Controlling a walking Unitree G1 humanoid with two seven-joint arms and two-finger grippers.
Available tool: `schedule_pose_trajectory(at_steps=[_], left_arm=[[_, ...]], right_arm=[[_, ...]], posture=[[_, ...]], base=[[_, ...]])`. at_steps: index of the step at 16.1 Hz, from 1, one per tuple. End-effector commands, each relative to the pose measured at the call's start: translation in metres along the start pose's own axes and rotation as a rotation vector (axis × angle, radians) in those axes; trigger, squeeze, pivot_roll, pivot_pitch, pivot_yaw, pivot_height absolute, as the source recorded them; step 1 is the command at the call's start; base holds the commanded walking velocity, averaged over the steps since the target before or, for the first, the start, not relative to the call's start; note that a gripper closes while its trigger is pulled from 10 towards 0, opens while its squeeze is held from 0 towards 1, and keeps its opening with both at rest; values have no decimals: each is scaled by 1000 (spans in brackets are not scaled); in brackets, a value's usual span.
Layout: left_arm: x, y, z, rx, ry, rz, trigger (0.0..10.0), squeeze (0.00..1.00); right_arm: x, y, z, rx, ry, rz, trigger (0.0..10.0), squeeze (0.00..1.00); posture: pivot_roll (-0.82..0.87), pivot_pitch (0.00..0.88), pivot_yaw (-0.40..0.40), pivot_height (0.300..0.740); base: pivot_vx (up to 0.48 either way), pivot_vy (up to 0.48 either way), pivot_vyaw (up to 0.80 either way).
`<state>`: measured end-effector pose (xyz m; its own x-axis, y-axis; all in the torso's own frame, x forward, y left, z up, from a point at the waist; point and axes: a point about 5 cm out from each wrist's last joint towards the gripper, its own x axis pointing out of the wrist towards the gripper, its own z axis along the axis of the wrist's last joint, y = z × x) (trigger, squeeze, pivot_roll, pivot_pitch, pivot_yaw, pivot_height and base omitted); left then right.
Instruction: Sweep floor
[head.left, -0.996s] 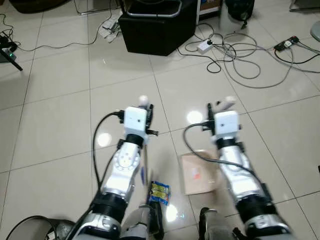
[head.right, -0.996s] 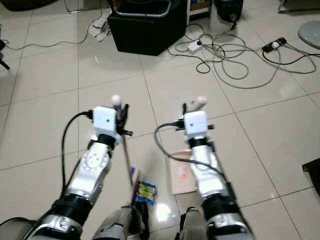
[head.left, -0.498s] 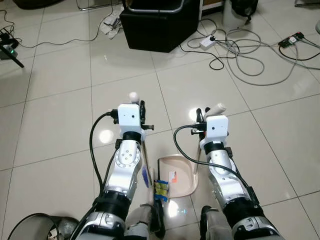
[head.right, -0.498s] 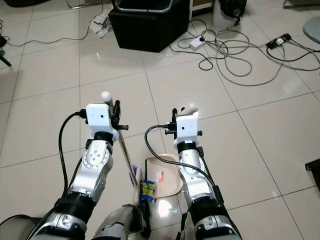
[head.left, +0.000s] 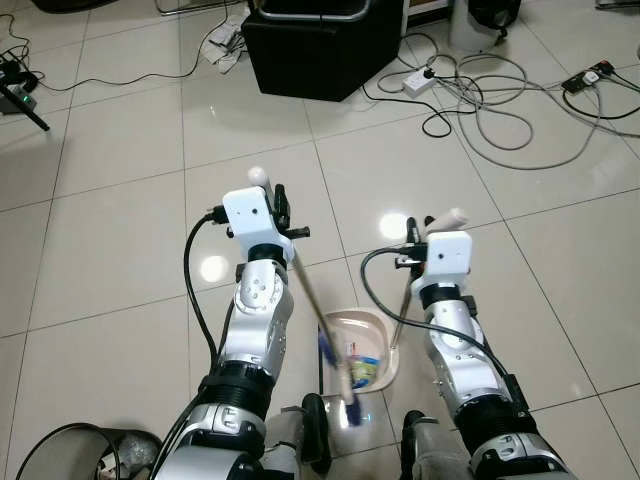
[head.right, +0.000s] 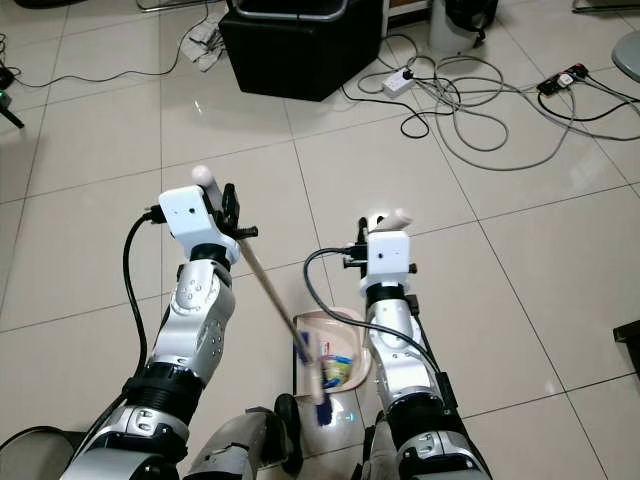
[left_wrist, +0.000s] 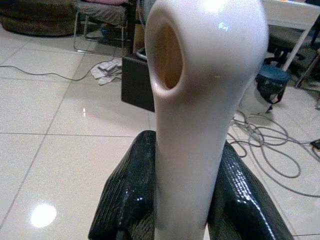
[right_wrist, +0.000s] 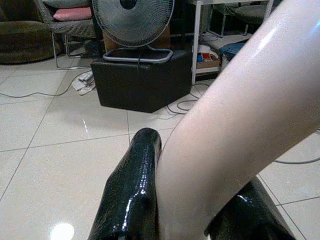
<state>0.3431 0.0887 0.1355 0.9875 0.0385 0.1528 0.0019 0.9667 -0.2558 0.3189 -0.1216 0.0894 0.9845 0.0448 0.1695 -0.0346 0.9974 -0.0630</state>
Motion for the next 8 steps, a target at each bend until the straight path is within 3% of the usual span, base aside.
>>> schedule_pose_trajectory(at_steps=[1, 4, 8], left_arm=[[3, -13, 4, -63, -7, -36, 10000, 0], [17, -21, 23, 20, -70, -205, 10000, 0], [39, -13, 55, 117, -126, -356, 10000, 0]], right_arm=[[-4, 2, -6, 17, 37, 0, 10000, 0], [-4, -12, -1, 19, 8, -16, 10000, 0], [-8, -34, 4, 20, -20, -62, 10000, 0]], posture=[[22, 261, 140, 740], [11, 215, 140, 740], [8, 176, 145, 740]], base=[[0, 0, 0], [0, 0, 0], [0, 0, 0]])
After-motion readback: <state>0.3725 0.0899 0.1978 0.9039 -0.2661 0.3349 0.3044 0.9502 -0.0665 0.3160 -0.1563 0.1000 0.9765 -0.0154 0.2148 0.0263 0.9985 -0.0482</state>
